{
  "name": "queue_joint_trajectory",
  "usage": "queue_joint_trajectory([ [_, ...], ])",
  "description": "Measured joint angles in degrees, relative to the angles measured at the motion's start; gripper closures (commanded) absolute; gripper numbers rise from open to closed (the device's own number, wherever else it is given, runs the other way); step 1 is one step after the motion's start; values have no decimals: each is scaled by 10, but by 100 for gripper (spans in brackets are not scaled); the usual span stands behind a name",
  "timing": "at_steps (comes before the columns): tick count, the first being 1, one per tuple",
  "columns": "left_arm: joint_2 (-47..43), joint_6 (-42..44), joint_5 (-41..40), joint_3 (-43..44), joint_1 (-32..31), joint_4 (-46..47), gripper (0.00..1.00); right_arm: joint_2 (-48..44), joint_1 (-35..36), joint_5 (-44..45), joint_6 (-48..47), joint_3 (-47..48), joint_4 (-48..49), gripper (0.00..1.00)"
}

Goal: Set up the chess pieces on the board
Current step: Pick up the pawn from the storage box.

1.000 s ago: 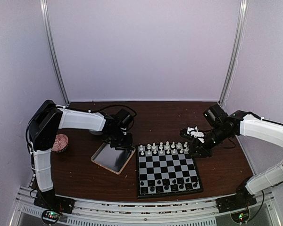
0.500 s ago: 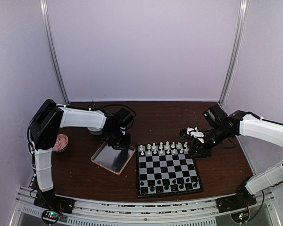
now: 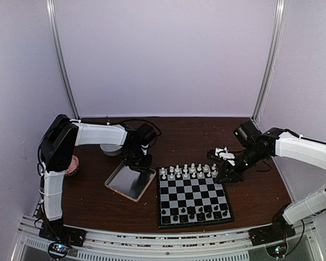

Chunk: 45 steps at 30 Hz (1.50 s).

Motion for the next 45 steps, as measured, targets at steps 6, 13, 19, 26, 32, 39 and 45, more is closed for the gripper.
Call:
queue_joint_trajectory([
  [6, 6, 20, -4, 12, 0, -22, 82, 2, 0, -3, 0, 0, -4, 74],
  [13, 11, 39, -12, 20, 0, -44, 89, 3, 0, -8, -4, 0, -5, 74],
  [19, 16, 60, -12, 28, 0, -45, 86, 6, 0, -11, -5, 0, -5, 74],
  [26, 23, 88, -16, 40, 0, -45, 86, 14, 0, -17, -3, 0, -6, 74],
  [32, -15, 96, -16, 8, 1, -46, 83, 17, 0, -21, -2, 1, -7, 74],
  [39, -107, 44, -37, -42, 4, -43, 75, 25, 0, -24, 0, 5, -9, 74],
  [45, -97, -36, -36, -69, 36, -27, 74, 27, 0, -25, -3, 6, -15, 74],
])
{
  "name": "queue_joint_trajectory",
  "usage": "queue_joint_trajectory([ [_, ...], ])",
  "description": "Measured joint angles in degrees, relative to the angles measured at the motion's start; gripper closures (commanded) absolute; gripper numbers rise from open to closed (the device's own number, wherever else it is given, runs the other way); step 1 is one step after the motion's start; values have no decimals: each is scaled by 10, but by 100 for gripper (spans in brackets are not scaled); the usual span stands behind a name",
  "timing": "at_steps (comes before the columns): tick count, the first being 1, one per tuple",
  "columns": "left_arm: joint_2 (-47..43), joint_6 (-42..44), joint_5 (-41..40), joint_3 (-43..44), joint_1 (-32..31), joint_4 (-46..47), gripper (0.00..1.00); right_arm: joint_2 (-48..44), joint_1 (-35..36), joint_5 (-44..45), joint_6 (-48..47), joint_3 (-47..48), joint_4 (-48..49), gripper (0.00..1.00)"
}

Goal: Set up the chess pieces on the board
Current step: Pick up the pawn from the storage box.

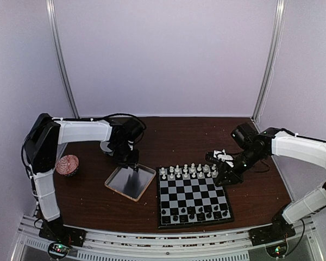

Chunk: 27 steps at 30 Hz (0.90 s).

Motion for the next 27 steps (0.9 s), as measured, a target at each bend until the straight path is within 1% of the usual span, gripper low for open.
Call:
queue_joint_trajectory([
  [4, 24, -42, 8, 0, 14, 21, 73, 0, 0, 0, -6, 0, -5, 74],
  [9, 29, -87, 14, -1, 18, 69, 73, 0, 0, 0, -7, 0, -6, 74],
  [14, 44, -90, 14, 12, 23, 87, 75, 0, 0, 0, -8, 0, -8, 74],
  [17, 58, -61, 26, 27, 27, 89, 75, 0, 0, -1, -8, 0, -8, 74],
  [24, 59, 66, 40, 27, 28, 79, 75, 8, 0, -7, -8, 2, -12, 74],
  [27, 59, 107, 46, 27, 28, 69, 75, 12, 0, -10, -8, 5, -15, 74],
])
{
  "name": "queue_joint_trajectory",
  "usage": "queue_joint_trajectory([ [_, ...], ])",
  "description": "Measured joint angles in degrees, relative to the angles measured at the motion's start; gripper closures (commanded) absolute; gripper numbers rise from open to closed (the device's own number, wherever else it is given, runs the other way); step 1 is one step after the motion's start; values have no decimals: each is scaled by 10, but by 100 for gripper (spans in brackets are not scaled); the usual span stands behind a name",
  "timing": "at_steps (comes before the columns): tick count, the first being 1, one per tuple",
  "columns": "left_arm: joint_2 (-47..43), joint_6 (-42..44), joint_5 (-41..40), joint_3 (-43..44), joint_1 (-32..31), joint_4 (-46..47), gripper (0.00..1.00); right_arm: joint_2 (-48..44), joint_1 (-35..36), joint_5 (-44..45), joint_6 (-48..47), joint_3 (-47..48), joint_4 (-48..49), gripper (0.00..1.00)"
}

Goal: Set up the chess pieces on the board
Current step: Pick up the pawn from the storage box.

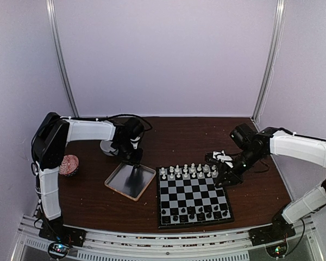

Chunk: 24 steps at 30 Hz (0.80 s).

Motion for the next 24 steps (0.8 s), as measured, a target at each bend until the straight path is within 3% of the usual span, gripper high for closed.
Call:
queue_joint_trajectory([
  [9, 7, 30, 6, 0, 0, -25, 76, 5, 0, -2, 0, 3, -3, 74],
  [21, 18, 79, 50, 4, 0, 1, 98, 12, 0, -3, 0, 4, -4, 76],
  [24, 18, 84, 57, 4, 0, 2, 100, 12, 0, -3, 0, 4, -4, 76],
])
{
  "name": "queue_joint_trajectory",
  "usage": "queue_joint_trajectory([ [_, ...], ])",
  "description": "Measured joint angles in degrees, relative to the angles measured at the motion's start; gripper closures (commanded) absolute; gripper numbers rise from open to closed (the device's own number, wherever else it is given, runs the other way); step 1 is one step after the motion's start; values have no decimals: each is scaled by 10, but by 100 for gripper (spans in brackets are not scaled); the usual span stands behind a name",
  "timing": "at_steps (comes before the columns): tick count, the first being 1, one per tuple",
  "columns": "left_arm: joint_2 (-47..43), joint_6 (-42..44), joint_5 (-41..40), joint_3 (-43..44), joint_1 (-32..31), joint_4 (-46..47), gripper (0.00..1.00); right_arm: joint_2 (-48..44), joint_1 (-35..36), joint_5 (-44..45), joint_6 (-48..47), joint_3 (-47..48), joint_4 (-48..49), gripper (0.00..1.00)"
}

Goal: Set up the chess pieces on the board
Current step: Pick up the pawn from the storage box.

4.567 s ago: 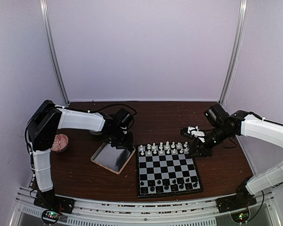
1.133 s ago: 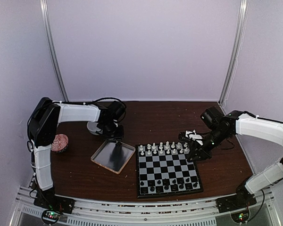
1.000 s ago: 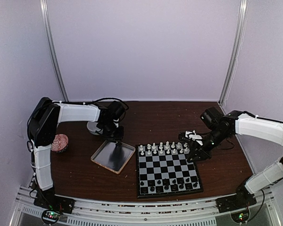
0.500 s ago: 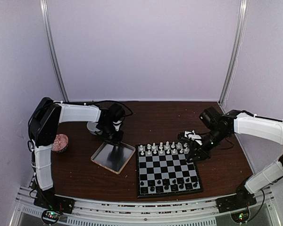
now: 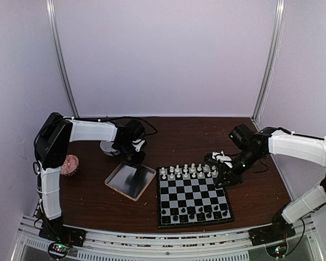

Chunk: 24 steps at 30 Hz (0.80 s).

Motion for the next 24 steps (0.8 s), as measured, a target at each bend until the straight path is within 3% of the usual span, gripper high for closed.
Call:
queue_joint_trajectory([
  [10, -31, 42, 64, -32, -9, -22, 100, 0, 0, -6, 0, 0, -2, 76],
  [18, -89, 84, 228, -26, -36, -93, 100, 2, 2, -19, -5, 20, -19, 73],
  [24, -70, 94, 361, 37, -78, -111, 100, -3, 28, -8, -31, 85, -30, 69],
])
